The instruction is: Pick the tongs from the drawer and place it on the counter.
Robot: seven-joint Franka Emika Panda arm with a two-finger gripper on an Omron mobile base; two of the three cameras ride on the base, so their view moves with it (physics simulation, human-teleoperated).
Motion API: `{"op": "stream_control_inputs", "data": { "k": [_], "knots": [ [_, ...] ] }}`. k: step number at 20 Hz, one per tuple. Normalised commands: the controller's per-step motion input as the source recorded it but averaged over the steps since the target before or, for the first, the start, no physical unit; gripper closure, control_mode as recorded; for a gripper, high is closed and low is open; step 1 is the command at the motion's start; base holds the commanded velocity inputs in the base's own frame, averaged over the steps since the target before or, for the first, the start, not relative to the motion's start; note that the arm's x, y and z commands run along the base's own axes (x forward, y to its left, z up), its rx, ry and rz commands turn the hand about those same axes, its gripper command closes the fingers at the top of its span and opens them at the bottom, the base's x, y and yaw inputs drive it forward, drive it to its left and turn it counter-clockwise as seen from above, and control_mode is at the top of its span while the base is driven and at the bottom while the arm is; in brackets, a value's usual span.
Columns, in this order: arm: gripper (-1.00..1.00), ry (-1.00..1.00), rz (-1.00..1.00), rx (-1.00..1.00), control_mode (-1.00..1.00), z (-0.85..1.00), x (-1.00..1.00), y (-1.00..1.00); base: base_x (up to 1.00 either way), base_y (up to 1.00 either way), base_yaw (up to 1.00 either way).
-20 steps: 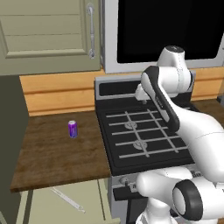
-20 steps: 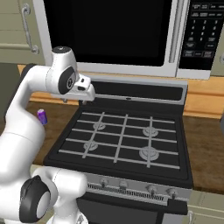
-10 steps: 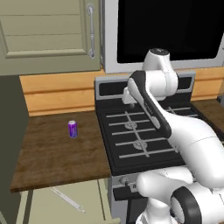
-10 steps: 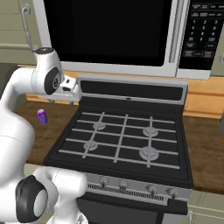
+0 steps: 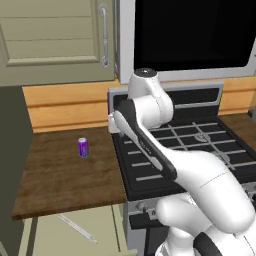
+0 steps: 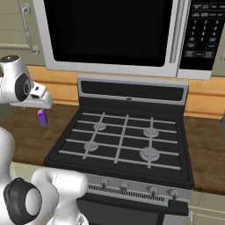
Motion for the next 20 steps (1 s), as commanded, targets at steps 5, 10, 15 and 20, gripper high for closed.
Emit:
{"op": "stream_control_inputs", "data": {
  "k": [5, 10, 15, 20],
  "knots": [
    [-1.0, 0.06, 0.0, 0.04, -1.0, -0.54, -0.69, 0.77, 0.0, 0.0, 0.0],
    [-1.0, 0.09, 0.0, 0.11, -1.0, -0.57, -0.79, 0.57, 0.0, 0.0, 0.0],
    [-1.0, 0.06, 0.0, 0.11, -1.0, -0.65, -0.83, 0.35, 0.0, 0.0, 0.0],
    [-1.0, 0.01, 0.01, 0.0, -1.0, -0.67, -0.28, 0.5, 0.0, 0.0, 0.0]
  ]
}}
